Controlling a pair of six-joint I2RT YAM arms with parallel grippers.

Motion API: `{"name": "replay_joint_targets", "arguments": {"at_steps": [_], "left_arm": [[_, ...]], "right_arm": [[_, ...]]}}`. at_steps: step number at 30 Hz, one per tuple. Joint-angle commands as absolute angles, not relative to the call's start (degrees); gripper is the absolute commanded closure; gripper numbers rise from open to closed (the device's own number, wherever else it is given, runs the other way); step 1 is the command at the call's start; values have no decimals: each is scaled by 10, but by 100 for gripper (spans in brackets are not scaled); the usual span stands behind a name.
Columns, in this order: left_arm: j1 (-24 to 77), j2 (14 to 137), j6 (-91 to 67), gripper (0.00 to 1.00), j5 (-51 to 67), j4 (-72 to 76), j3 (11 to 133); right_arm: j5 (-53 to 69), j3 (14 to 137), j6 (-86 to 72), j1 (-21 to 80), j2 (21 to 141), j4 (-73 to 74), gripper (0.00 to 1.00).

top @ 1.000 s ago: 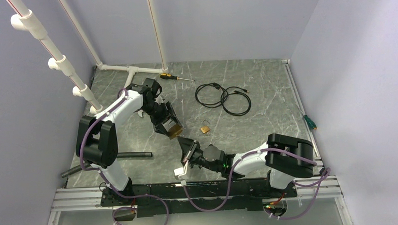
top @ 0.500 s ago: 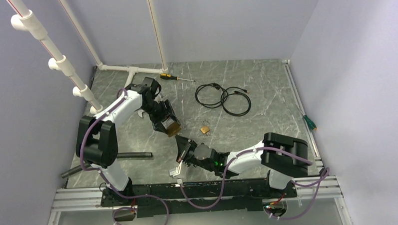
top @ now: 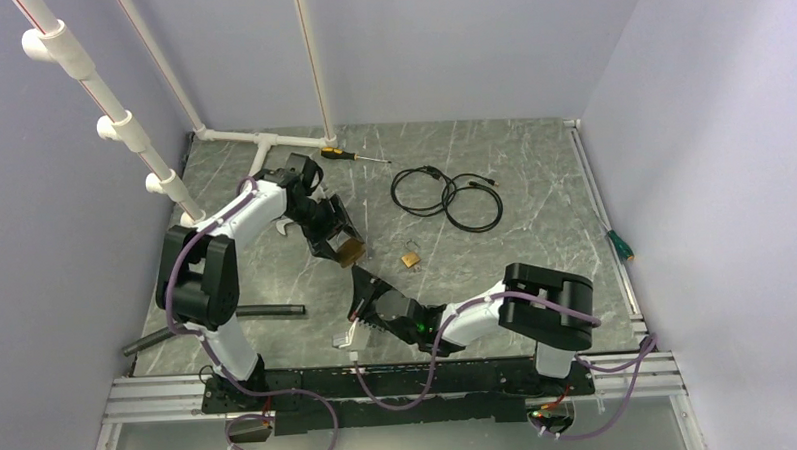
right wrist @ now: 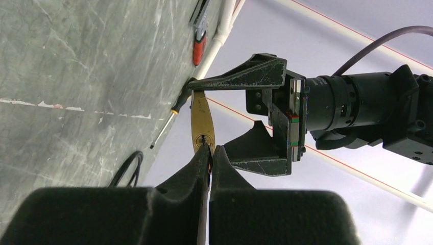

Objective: Unlock with the key

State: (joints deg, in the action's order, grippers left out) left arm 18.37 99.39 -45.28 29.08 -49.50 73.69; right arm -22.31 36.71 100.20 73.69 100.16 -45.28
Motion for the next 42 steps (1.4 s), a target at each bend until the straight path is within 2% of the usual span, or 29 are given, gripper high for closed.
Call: {"name": "replay_joint_targets", "arguments": {"at_steps": [1, 16, 28, 33, 42], "left_arm": [[199, 981, -487, 100, 450, -550, 734], [199, 944, -432, 100, 495, -585, 722], [211, 893, -446, 100, 424, -600, 711], [212, 900, -430, 100, 396, -605, 713], [212, 894, -420, 100, 404, -573, 695]], "right_arm": [[-258, 388, 1024, 722, 1027, -468, 100], [-265, 363, 1077, 736, 1017, -555, 100], [-270, 372, 1068, 735, 1021, -539, 100], [-252, 344, 1055, 736, 989, -548, 100], [-243, 296, 1010, 741, 967, -591, 100]]}}
